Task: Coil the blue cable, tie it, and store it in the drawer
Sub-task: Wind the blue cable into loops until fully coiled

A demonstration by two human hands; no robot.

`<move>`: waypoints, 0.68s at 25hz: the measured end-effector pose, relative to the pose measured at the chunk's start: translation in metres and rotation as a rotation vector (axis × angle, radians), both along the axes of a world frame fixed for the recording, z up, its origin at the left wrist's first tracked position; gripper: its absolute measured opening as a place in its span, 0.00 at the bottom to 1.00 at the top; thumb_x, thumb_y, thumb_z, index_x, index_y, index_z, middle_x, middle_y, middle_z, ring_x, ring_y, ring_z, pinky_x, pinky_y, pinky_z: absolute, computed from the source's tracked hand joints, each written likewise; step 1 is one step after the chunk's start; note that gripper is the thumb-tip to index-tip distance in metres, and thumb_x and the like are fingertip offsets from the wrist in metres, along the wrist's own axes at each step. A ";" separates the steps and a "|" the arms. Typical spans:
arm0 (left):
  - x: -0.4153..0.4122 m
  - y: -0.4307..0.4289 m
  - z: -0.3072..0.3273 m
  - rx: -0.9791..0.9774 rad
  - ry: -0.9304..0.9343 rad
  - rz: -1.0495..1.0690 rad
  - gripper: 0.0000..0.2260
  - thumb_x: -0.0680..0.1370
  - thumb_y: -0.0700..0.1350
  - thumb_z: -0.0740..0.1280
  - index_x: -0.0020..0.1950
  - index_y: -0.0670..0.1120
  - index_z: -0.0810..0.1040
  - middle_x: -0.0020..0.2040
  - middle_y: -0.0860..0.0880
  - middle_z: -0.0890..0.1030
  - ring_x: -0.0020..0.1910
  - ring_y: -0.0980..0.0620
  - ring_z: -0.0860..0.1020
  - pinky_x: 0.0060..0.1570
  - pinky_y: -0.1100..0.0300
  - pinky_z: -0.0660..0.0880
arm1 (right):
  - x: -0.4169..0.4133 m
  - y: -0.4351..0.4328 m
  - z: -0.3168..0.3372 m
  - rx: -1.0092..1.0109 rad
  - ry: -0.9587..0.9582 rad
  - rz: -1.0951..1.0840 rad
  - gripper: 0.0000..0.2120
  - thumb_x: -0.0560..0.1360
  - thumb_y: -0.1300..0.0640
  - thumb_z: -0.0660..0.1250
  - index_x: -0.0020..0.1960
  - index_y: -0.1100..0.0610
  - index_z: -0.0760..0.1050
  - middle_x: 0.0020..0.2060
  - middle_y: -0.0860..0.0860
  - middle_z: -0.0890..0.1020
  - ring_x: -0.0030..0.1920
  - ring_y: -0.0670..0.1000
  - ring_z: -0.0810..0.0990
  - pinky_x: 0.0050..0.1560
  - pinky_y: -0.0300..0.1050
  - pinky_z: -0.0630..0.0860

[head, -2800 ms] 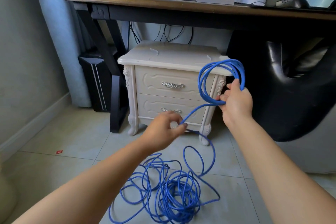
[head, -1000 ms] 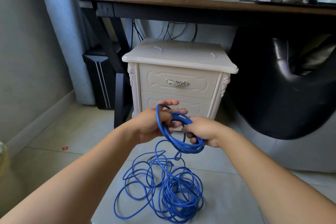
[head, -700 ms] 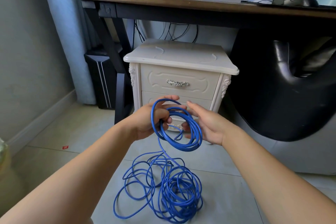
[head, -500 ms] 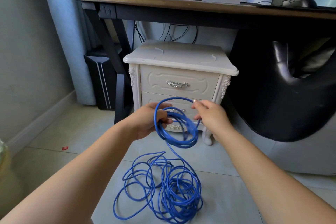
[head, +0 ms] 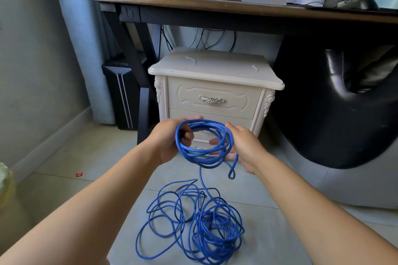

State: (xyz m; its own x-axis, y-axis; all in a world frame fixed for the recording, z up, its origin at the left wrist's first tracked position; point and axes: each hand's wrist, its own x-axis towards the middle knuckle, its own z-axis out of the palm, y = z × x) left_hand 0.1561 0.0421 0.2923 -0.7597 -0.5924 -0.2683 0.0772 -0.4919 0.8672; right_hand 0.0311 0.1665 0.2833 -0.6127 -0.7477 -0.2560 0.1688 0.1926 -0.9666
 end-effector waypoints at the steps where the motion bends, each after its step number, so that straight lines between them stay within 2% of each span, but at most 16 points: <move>1: 0.000 0.001 0.001 0.010 0.013 0.006 0.14 0.77 0.34 0.56 0.56 0.36 0.79 0.33 0.47 0.76 0.24 0.55 0.67 0.24 0.65 0.64 | 0.001 0.000 0.000 -0.005 0.006 0.013 0.14 0.84 0.49 0.53 0.56 0.56 0.72 0.37 0.58 0.82 0.31 0.56 0.83 0.35 0.52 0.81; 3: 0.003 0.001 0.003 -0.028 0.034 -0.051 0.08 0.76 0.44 0.65 0.52 0.41 0.76 0.33 0.48 0.75 0.25 0.54 0.68 0.27 0.62 0.65 | 0.002 0.000 0.001 0.016 0.128 -0.021 0.14 0.84 0.49 0.53 0.51 0.57 0.71 0.31 0.55 0.77 0.26 0.53 0.78 0.27 0.43 0.76; 4: 0.005 0.000 0.003 -0.093 0.021 -0.125 0.12 0.74 0.49 0.69 0.52 0.42 0.78 0.36 0.47 0.77 0.27 0.53 0.69 0.30 0.61 0.66 | 0.002 -0.002 0.001 0.031 0.201 -0.046 0.13 0.84 0.51 0.53 0.48 0.57 0.70 0.30 0.55 0.75 0.24 0.51 0.75 0.25 0.41 0.73; 5: 0.008 -0.001 0.004 -0.159 0.000 -0.210 0.16 0.72 0.49 0.72 0.55 0.41 0.80 0.43 0.46 0.80 0.31 0.52 0.71 0.34 0.61 0.68 | 0.002 -0.002 0.001 0.043 0.244 -0.066 0.13 0.84 0.53 0.53 0.46 0.58 0.69 0.30 0.55 0.74 0.22 0.50 0.73 0.23 0.40 0.71; 7: 0.012 -0.003 0.003 -0.242 -0.046 -0.323 0.14 0.74 0.41 0.70 0.59 0.40 0.80 0.54 0.43 0.83 0.37 0.51 0.73 0.40 0.60 0.71 | 0.000 -0.002 0.003 0.022 0.177 -0.100 0.13 0.83 0.53 0.54 0.43 0.58 0.68 0.29 0.55 0.73 0.23 0.51 0.72 0.23 0.39 0.71; 9: 0.014 -0.004 0.001 -0.253 -0.091 -0.318 0.11 0.78 0.35 0.66 0.59 0.39 0.79 0.51 0.41 0.84 0.33 0.54 0.75 0.38 0.62 0.75 | -0.002 0.000 0.007 -0.039 0.050 -0.093 0.12 0.83 0.51 0.57 0.45 0.57 0.69 0.28 0.56 0.74 0.24 0.53 0.74 0.24 0.42 0.74; 11: 0.014 -0.004 -0.001 -0.326 -0.109 -0.219 0.08 0.80 0.35 0.63 0.58 0.39 0.78 0.43 0.43 0.83 0.28 0.56 0.73 0.32 0.65 0.76 | -0.001 0.003 0.015 -0.067 -0.046 -0.026 0.11 0.83 0.50 0.58 0.49 0.58 0.70 0.27 0.55 0.76 0.24 0.53 0.77 0.28 0.47 0.80; 14: 0.011 -0.006 -0.004 -0.713 -0.240 -0.063 0.06 0.81 0.42 0.65 0.54 0.43 0.80 0.36 0.47 0.79 0.25 0.55 0.72 0.27 0.63 0.73 | 0.001 0.011 0.027 -0.017 -0.147 0.190 0.15 0.76 0.43 0.65 0.49 0.55 0.76 0.30 0.53 0.79 0.32 0.54 0.83 0.36 0.55 0.83; 15: 0.012 -0.005 -0.003 -0.819 -0.265 -0.035 0.05 0.81 0.44 0.65 0.53 0.45 0.80 0.36 0.48 0.79 0.25 0.55 0.73 0.27 0.62 0.73 | 0.000 0.014 0.027 0.026 -0.126 0.259 0.16 0.72 0.43 0.69 0.51 0.54 0.76 0.34 0.54 0.80 0.37 0.56 0.85 0.38 0.57 0.83; 17: 0.012 -0.005 -0.003 -0.863 -0.255 -0.015 0.06 0.81 0.46 0.66 0.52 0.46 0.80 0.35 0.49 0.79 0.25 0.55 0.74 0.26 0.63 0.72 | -0.003 0.016 0.022 0.096 -0.047 0.317 0.15 0.72 0.54 0.73 0.56 0.57 0.75 0.38 0.55 0.79 0.44 0.59 0.85 0.41 0.57 0.83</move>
State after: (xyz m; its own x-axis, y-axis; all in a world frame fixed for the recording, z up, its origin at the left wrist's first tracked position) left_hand 0.1678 0.0374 0.2890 -0.7474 -0.6562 0.1040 -0.1692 0.3393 0.9253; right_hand 0.0280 0.1821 0.3055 -0.3392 -0.8704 -0.3569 0.1295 0.3326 -0.9341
